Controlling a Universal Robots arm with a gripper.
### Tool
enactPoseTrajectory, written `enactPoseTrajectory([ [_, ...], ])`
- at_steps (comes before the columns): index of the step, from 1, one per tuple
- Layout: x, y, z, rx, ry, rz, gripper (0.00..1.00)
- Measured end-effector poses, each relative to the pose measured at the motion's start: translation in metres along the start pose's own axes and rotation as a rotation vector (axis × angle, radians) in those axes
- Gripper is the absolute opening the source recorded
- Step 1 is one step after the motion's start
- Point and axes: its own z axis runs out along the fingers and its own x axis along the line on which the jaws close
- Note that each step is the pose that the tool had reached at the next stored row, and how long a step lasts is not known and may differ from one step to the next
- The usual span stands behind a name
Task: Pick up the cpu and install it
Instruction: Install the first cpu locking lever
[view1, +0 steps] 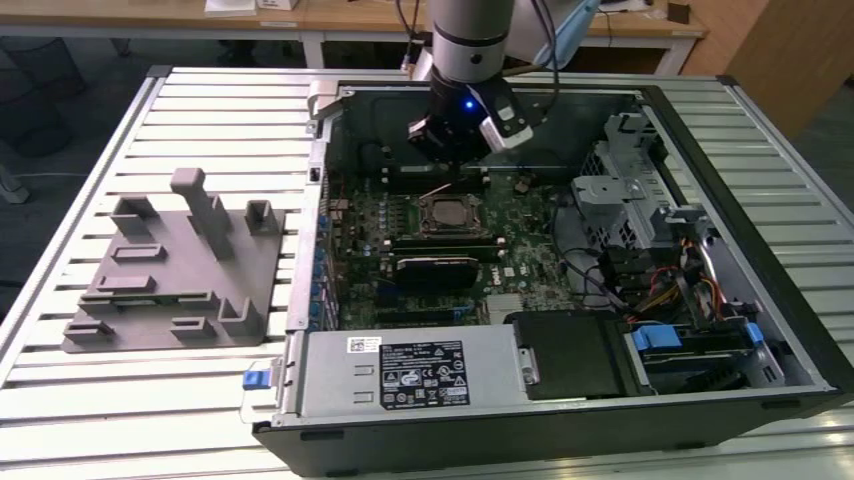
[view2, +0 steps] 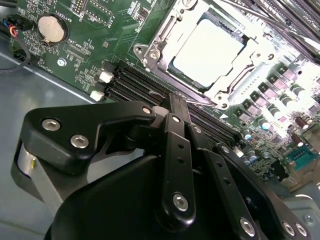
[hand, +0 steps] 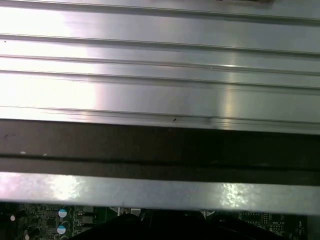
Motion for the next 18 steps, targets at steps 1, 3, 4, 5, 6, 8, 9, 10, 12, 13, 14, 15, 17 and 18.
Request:
enactPoseTrajectory([
  [1,-0.0004,-0.0001,0.0008,0.0000,0.0001,0.000,0.11],
  [3,-0.0015,-0.0002,0.0022,0.0000,0.0006,0.000,0.11],
  [4,-0.0021,-0.0003,0.0032,-0.0001,0.0009,0.000,0.11],
  [5,-0.0027,-0.0004,0.0041,-0.0001,0.0012,0.000,0.11],
  [6,-0.0033,-0.0005,0.0050,0.0000,0.0016,0.000,0.11],
  [8,-0.0044,-0.0006,0.0068,-0.0001,0.0022,0.000,0.11],
  [9,-0.0048,-0.0007,0.0078,-0.0002,0.0025,0.000,0.11],
  [10,-0.0052,-0.0008,0.0088,-0.0001,0.0027,0.000,0.11],
  [12,-0.0061,-0.0010,0.0109,-0.0001,0.0034,0.000,0.11],
  [13,-0.0065,-0.0011,0.0120,0.0000,0.0037,0.000,0.11],
  [14,-0.0069,-0.0012,0.0131,0.0000,0.0041,0.000,0.11],
  [15,-0.0073,-0.0012,0.0142,-0.0001,0.0043,0.000,0.11],
  [17,-0.0079,-0.0014,0.0165,-0.0002,0.0049,0.000,0.11],
  [18,-0.0081,-0.0015,0.0177,-0.0002,0.0052,0.000,0.11],
])
